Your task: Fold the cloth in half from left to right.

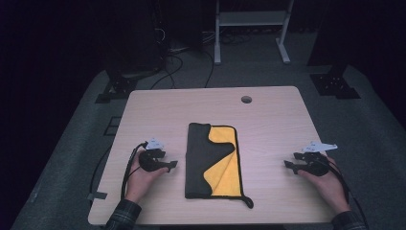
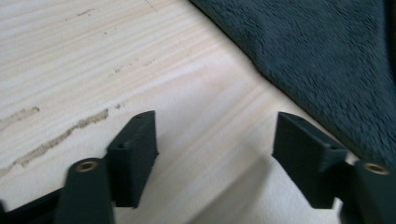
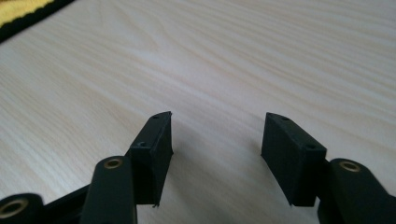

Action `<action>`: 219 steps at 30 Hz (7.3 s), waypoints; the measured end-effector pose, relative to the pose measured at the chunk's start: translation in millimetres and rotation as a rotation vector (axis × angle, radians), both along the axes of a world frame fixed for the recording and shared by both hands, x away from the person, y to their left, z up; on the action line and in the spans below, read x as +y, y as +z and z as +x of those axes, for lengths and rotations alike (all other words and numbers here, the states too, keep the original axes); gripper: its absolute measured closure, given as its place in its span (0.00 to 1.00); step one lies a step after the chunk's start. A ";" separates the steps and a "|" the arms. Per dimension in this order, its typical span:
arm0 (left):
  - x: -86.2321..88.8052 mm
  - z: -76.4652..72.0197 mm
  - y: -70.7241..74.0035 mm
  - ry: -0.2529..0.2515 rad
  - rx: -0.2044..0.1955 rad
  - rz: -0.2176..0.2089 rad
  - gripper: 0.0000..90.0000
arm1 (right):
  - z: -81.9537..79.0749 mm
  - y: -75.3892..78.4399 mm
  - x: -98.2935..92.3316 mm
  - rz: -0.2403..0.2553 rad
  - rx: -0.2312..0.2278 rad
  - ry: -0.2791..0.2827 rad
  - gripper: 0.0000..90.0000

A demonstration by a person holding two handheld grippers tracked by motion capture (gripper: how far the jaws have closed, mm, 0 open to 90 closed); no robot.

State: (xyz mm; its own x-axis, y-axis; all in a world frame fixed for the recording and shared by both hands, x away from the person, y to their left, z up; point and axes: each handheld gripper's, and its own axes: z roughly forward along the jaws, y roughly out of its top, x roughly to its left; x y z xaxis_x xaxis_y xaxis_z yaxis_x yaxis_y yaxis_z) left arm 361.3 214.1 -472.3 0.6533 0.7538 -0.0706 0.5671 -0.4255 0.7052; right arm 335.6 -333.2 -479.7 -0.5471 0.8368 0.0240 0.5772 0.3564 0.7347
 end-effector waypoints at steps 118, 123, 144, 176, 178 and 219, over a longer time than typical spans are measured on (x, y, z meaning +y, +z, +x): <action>2.3 -8.6 -11.4 -0.025 -0.066 0.056 0.00 | 143.9 52.0 201.0 0.060 -0.037 0.183 0.96; 2.2 -8.6 -11.4 -0.025 -0.066 0.056 0.00 | 152.6 45.4 189.2 0.046 -0.018 0.133 0.96; 2.2 -9.1 -11.3 -0.022 -0.066 0.057 0.00 | 172.1 18.0 168.7 0.081 -0.001 0.033 0.79; 2.0 -9.3 -11.2 -0.020 -0.064 0.056 0.00 | 69.9 48.7 170.1 0.117 -0.038 0.264 0.64; 2.2 -9.2 -11.1 -0.022 -0.064 0.060 0.00 | 63.7 48.8 171.4 0.116 -0.041 0.272 0.63; 1.8 -9.5 -11.3 -0.017 -0.064 0.054 0.00 | -1.8 1.5 269.8 0.039 -0.021 0.562 0.49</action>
